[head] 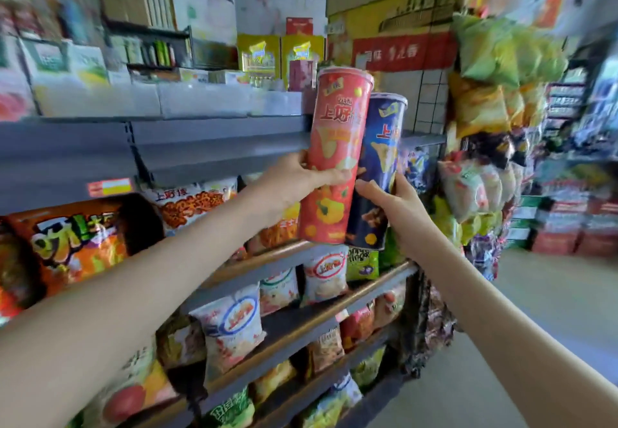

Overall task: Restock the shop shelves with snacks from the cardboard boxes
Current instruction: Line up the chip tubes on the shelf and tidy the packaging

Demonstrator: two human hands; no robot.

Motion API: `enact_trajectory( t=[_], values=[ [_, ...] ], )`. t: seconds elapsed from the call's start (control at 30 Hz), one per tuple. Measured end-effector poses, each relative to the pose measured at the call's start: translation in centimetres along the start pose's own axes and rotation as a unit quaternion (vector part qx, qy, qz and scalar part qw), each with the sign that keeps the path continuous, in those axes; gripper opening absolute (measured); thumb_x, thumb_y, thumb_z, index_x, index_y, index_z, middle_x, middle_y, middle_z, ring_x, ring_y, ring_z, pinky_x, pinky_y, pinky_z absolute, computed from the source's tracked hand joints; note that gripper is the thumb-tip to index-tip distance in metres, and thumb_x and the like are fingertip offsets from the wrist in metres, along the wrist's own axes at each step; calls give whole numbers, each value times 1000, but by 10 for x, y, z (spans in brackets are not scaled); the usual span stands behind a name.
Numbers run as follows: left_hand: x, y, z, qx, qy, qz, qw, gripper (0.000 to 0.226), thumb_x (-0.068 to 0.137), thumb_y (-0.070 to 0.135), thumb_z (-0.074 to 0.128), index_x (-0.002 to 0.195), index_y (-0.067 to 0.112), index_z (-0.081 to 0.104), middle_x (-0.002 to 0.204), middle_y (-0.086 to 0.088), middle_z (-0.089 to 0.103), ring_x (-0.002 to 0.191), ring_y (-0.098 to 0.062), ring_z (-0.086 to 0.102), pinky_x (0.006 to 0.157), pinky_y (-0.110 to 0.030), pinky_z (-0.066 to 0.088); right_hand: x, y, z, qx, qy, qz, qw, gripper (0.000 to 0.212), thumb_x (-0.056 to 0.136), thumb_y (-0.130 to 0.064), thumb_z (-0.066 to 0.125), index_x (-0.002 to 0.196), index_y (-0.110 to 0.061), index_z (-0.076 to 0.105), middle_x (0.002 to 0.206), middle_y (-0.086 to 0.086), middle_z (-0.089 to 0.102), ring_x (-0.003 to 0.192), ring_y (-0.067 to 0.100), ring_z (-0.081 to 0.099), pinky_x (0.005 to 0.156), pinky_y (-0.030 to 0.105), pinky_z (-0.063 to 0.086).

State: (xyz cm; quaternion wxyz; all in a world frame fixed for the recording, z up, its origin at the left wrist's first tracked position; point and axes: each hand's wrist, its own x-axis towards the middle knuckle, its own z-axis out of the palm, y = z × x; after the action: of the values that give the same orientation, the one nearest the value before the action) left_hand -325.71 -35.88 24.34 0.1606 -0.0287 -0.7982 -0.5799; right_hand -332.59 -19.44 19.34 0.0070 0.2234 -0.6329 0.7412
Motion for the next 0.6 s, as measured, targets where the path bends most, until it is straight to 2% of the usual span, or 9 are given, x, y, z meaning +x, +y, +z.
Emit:
enact_trajectory(
  t=[0.07, 0.1, 0.17, 0.23, 0.33, 0.4, 0.5, 0.6],
  values=[
    [39, 9, 1, 16, 10, 17, 1000, 24, 71, 28, 83, 89, 27, 67, 87, 9, 74, 79, -5, 70, 76, -25, 56, 45, -3, -11, -22, -13, -26, 999, 43, 81, -20, 76, 118, -10, 55, 111, 13, 70, 91, 25, 69, 77, 42, 56],
    [59, 13, 0, 24, 19, 20, 999, 27, 68, 31, 84, 88, 28, 66, 89, 8, 74, 83, -8, 70, 79, -27, 54, 68, -6, -18, -32, -16, -37, 999, 47, 80, -21, 77, 119, -8, 54, 110, 14, 69, 88, 25, 68, 72, 40, 56],
    [96, 22, -3, 35, 41, 19, 998, 33, 65, 34, 85, 91, 27, 66, 94, 4, 74, 90, -15, 69, 85, -33, 52, 114, -12, -32, -37, -13, -53, 998, 46, 81, -18, 76, 119, -8, 55, 112, 13, 69, 93, 25, 69, 75, 37, 57],
    [133, 32, -9, 36, 58, 20, 997, 33, 69, 32, 83, 96, 27, 65, 95, 4, 74, 92, -15, 68, 83, -32, 51, 161, -19, -50, -28, -11, -66, 997, 45, 81, -14, 75, 120, -7, 54, 112, 12, 70, 96, 26, 69, 79, 37, 58],
    [181, 43, -16, 27, 90, 16, 995, 25, 77, 24, 76, 98, 28, 62, 97, 6, 72, 87, -10, 66, 75, -27, 49, 229, -29, -80, -33, -22, -75, 996, 44, 82, -11, 73, 120, -3, 52, 106, 12, 69, 78, 19, 69, 57, 28, 56],
    [211, 44, -17, 31, 119, 12, 992, 25, 79, 22, 74, 100, 29, 61, 98, 7, 71, 81, -6, 65, 67, -23, 47, 273, -30, -98, -51, -39, -80, 995, 35, 84, -13, 72, 112, -5, 53, 91, 8, 68, 57, 14, 65, 47, 24, 52],
    [253, 36, -11, 51, 159, -7, 986, 25, 82, 22, 72, 103, 29, 60, 90, 10, 69, 70, 0, 63, 57, -19, 44, 342, -17, -118, -61, -64, -77, 993, 36, 84, -11, 73, 111, -3, 51, 80, 9, 66, 41, 14, 58, 39, 22, 47],
    [293, 16, -1, 41, 196, -21, 980, 35, 83, 20, 72, 113, 29, 56, 92, 12, 67, 77, -1, 61, 60, -22, 40, 407, 7, -123, -65, -107, -70, 990, 52, 81, -7, 75, 123, 6, 46, 87, 19, 67, 41, 18, 59, 39, 24, 48]
  ],
)
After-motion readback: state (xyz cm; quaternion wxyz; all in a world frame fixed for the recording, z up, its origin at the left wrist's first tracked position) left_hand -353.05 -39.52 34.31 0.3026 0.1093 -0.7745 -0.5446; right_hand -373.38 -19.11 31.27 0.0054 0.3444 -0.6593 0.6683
